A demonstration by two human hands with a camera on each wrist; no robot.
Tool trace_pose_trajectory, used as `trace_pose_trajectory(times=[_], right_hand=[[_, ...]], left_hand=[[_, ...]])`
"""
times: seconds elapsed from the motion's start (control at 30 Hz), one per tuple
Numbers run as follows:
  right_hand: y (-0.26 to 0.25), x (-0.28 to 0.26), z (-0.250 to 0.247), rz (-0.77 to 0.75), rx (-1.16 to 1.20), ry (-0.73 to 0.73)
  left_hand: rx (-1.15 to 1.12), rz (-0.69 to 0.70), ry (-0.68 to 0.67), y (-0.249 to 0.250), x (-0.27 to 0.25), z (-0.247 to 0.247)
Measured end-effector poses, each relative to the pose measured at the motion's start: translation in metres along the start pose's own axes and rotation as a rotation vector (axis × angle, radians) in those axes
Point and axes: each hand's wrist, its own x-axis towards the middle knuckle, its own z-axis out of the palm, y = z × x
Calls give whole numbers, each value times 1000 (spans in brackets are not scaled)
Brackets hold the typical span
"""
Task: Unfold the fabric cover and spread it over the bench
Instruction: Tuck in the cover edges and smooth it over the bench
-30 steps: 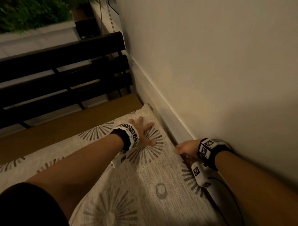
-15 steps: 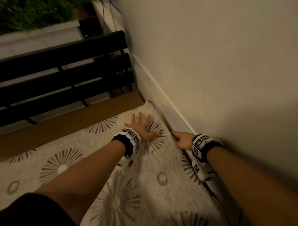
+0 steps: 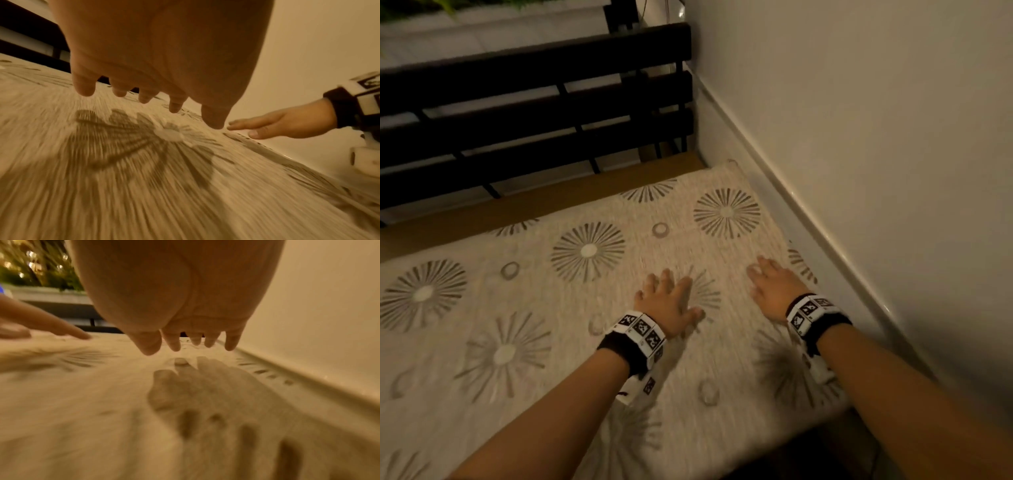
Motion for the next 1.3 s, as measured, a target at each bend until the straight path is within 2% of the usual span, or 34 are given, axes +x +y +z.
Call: trace_pose_trajectory(times=[0.1, 0.17, 0.23, 0.33, 0.43, 0.5, 0.6, 0.67, 0.7, 0.73, 0.8, 0.83, 0.9, 0.97, 1.07, 1.3], right_hand=[[-40, -30, 25, -68, 61, -24], [-54, -47, 39, -70, 69, -21], [-58, -60, 50, -56, 83, -5], [-40, -76, 63, 18, 79, -2], [5, -99, 80, 135, 141, -16], [43, -116, 94, 221, 168, 53], [91, -134, 108, 507, 370, 160], [103, -139, 107, 718, 458, 117], [102, -138, 103, 760, 408, 132], [95, -135, 97, 716, 301, 174], [66, -124, 84, 426, 136, 298], [44, -117, 78, 265, 111, 314], [-7, -105, 71, 0, 75, 266], [-58, -97, 68, -180, 67, 186], [-126, -88, 65, -317, 63, 154], [-277, -98, 80, -385, 171, 95]], left_hand=[[80, 52, -51, 16, -28, 17], [103, 92, -23, 32, -38, 22], [89, 121, -1, 45, -42, 26], [83, 80, -82, 54, -41, 37], [133, 74, -108, 48, -36, 47], [134, 85, -94, 46, -34, 48], [116, 73, -91, 47, -33, 47], [108, 68, -101, 48, -34, 46], [107, 67, -101, 48, -34, 45], [106, 66, -101, 48, -34, 44], [91, 57, -91, 50, -35, 45], [82, 53, -65, 50, -38, 47], [65, 36, 57, 47, -51, 56], [26, -25, 199, 33, -72, 64], [12, -168, 295, -8, -115, 78], [-107, -430, 382, -139, -221, 102]])
